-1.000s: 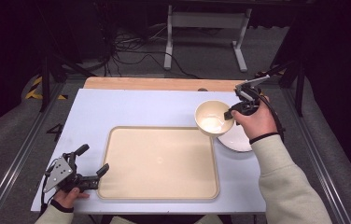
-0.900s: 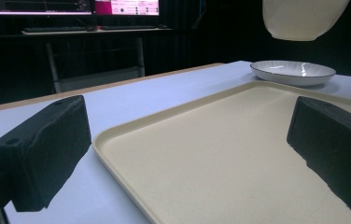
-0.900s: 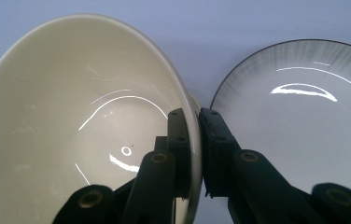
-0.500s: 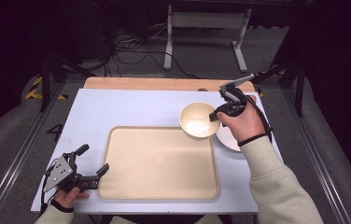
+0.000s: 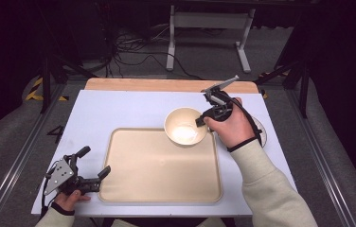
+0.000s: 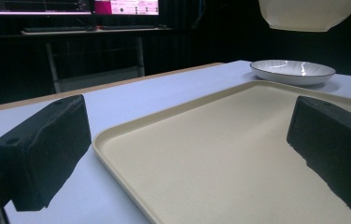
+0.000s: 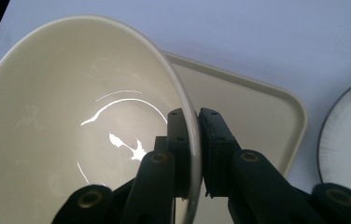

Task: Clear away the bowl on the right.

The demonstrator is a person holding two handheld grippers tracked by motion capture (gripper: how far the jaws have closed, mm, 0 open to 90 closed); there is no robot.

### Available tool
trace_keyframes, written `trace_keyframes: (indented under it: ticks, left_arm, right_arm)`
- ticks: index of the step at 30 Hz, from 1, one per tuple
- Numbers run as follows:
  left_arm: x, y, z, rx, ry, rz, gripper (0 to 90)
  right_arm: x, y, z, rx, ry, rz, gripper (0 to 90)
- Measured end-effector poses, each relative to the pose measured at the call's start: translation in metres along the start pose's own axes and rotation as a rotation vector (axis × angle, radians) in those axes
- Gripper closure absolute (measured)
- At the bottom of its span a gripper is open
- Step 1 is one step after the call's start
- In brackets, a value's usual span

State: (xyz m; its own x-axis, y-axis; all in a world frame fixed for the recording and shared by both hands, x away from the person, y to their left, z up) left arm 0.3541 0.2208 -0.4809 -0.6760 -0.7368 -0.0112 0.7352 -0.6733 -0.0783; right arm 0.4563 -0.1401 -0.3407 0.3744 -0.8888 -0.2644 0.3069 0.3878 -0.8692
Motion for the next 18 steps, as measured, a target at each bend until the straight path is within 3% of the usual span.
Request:
trace_keyframes:
  ticks: [8,18]
  left_arm:
    - [0.000,0.000,0.000,0.001,0.001,0.000,0.2]
    - [0.000,0.000,0.000,0.001,0.001,0.000,0.2]
  right_arm:
    - [-0.020,0.009,0.001,-0.016,-0.035,0.022,83.4]
    - [-0.035,0.022,-0.001,-0.038,-0.044,0.060,83.0]
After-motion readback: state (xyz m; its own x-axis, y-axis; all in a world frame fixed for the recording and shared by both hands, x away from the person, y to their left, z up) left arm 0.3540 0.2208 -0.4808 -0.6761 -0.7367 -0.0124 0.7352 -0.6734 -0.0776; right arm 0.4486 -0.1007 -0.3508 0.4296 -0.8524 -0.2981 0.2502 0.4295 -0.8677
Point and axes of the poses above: each handheld gripper's, and its own axes: y roughly forward along the jaws, z roughly out of its top, x roughly to its right, the point moved 6 cm from there along y, roughly forward along the jaws, and after that the axes turned 1 degree about -x, right-handed, at the moved point
